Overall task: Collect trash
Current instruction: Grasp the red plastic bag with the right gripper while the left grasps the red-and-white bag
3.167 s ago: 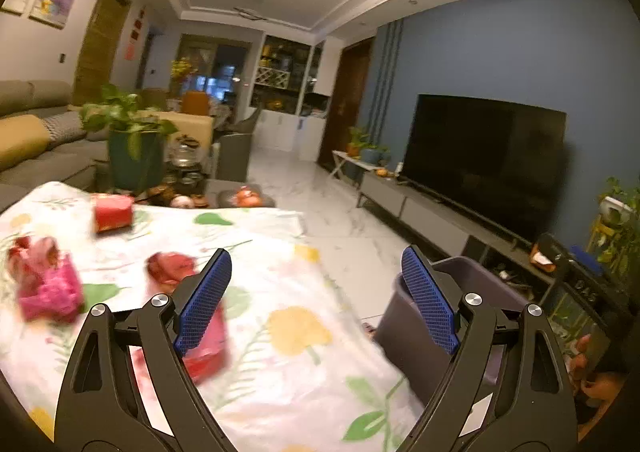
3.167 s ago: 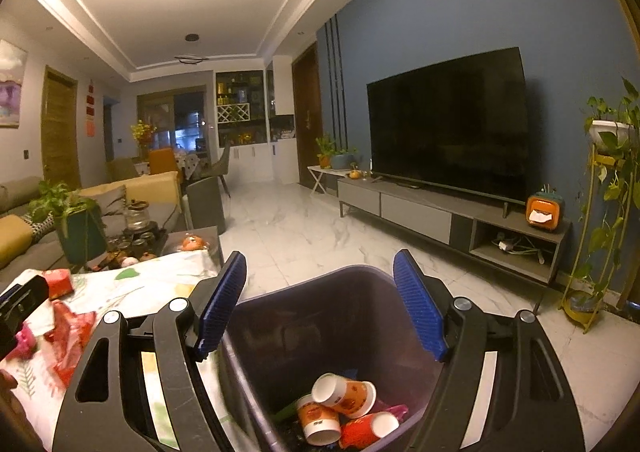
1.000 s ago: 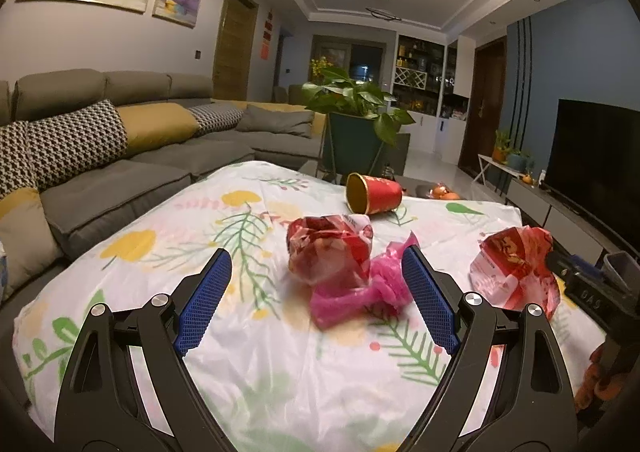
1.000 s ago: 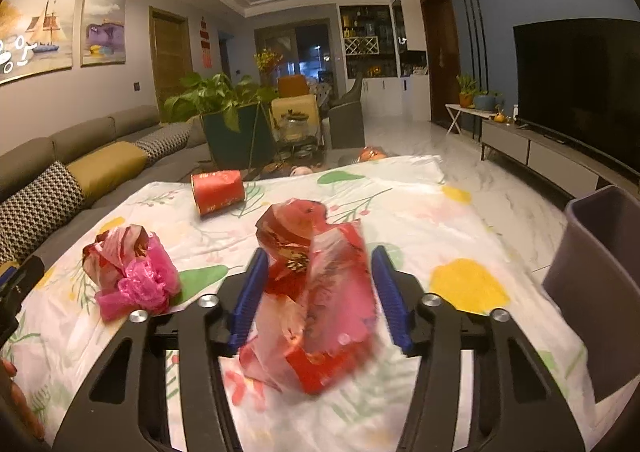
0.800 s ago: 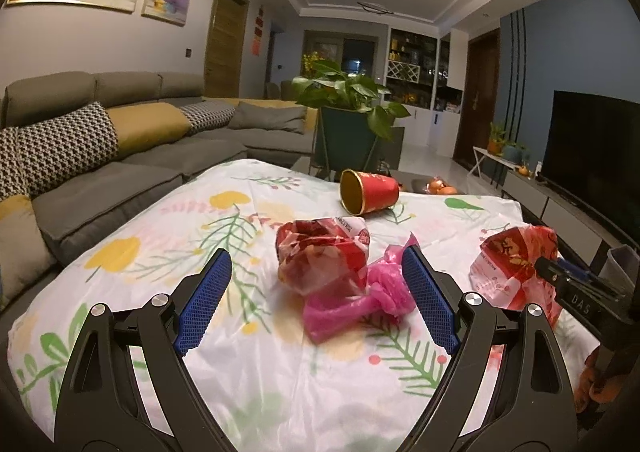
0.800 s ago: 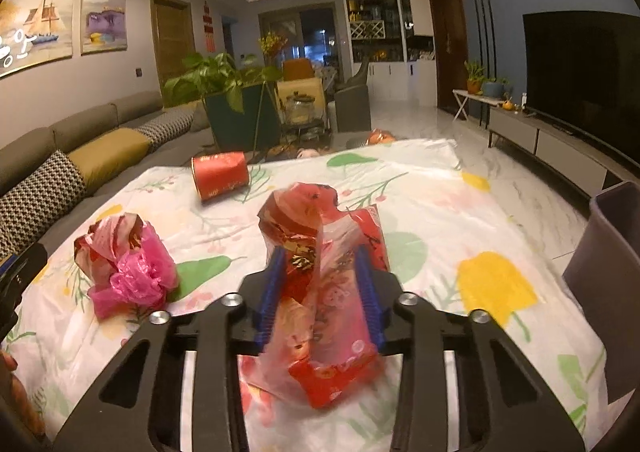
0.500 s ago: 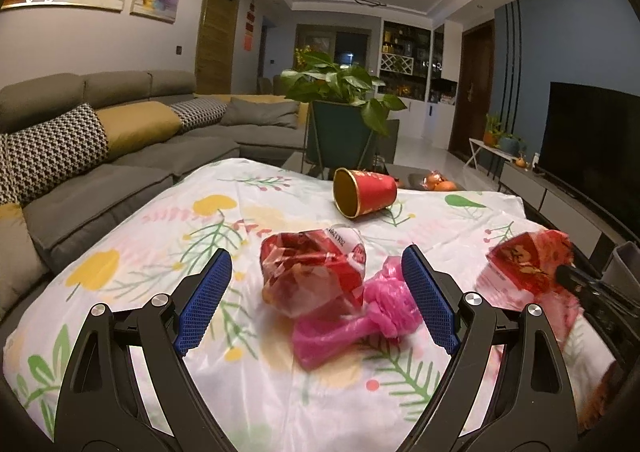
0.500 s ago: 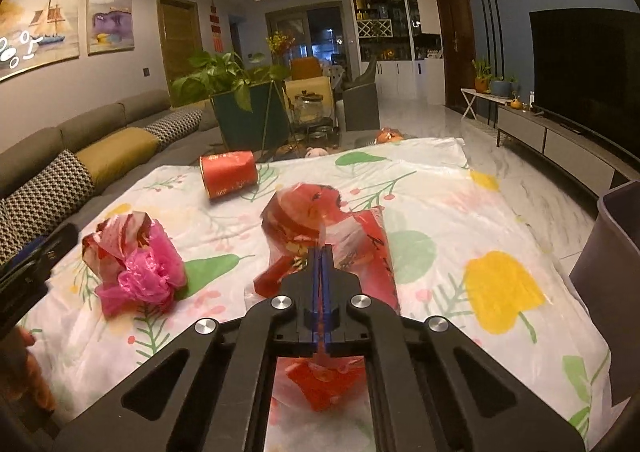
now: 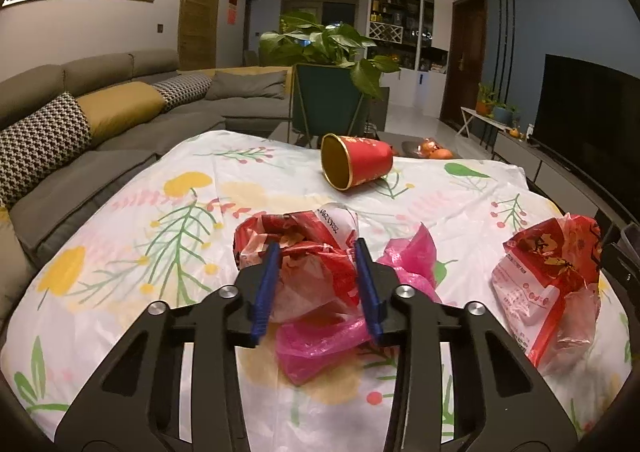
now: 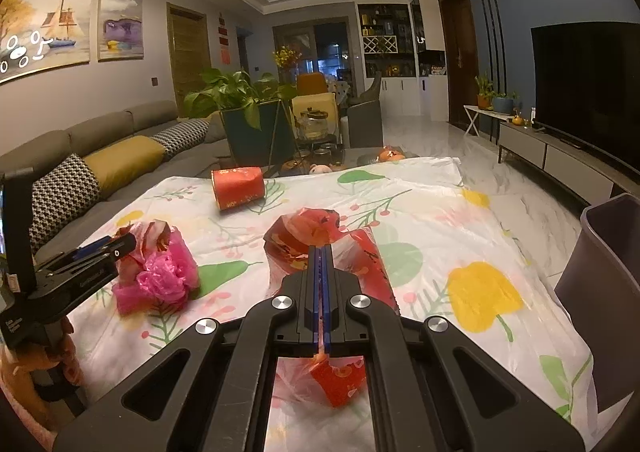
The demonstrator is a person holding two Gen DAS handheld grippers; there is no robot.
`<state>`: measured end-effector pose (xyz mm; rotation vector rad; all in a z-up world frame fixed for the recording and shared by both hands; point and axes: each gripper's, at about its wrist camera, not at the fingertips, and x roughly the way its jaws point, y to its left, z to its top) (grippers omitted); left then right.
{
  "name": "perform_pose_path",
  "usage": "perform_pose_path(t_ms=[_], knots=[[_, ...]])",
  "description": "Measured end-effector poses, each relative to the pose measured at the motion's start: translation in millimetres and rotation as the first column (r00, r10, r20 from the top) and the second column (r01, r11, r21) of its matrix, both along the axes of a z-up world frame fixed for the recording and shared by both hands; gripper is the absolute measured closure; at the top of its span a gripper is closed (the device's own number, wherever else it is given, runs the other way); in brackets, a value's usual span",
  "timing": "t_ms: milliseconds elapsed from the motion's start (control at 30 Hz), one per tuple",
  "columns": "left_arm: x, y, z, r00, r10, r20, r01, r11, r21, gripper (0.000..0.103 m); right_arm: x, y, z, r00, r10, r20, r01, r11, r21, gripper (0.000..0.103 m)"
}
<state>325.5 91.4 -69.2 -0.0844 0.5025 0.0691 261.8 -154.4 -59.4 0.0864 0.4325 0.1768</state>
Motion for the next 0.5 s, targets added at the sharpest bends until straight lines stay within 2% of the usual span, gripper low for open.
perform_pose_path(t_ms=[33, 67, 100, 133, 500], knots=[[-0.4, -0.3, 0.4, 1.000, -0.002, -0.002, 0.002, 1.000, -0.001, 0.074, 0.2, -0.2, 0.4, 1.000, 0.002, 0.000, -0.002, 1.000, 0.000, 0.101], [-1.4, -0.3, 0.4, 1.000, -0.007, -0.004, 0.007, 1.000, -0.004, 0.085, -0.2, 0.1, 0.6, 1.000, 0.003, 0.000, -0.003, 1.000, 0.001, 0.101], [-2.0, -0.6, 0.7, 1.000, -0.008, -0.005, 0.008, 1.000, -0.002, 0.090, -0.9, 0.2, 1.1, 1.000, 0.003, 0.001, -0.003, 1.000, 0.001, 0.101], [-2.8, -1.2, 1.0, 1.000, -0.006, -0.005, 0.006, 1.000, 0.004, 0.099, -1.9, -0.3, 2.0, 1.000, 0.003, 0.001, -0.003, 1.000, 0.002, 0.101], [-28.7, 4.9, 9.2, 0.999, -0.005, 0.031, 0.005, 1.000, -0.020, 0.101, -12.9, -8.9, 11.3, 1.000, 0.000, 0.020, 0.000, 1.000, -0.004, 0.102]])
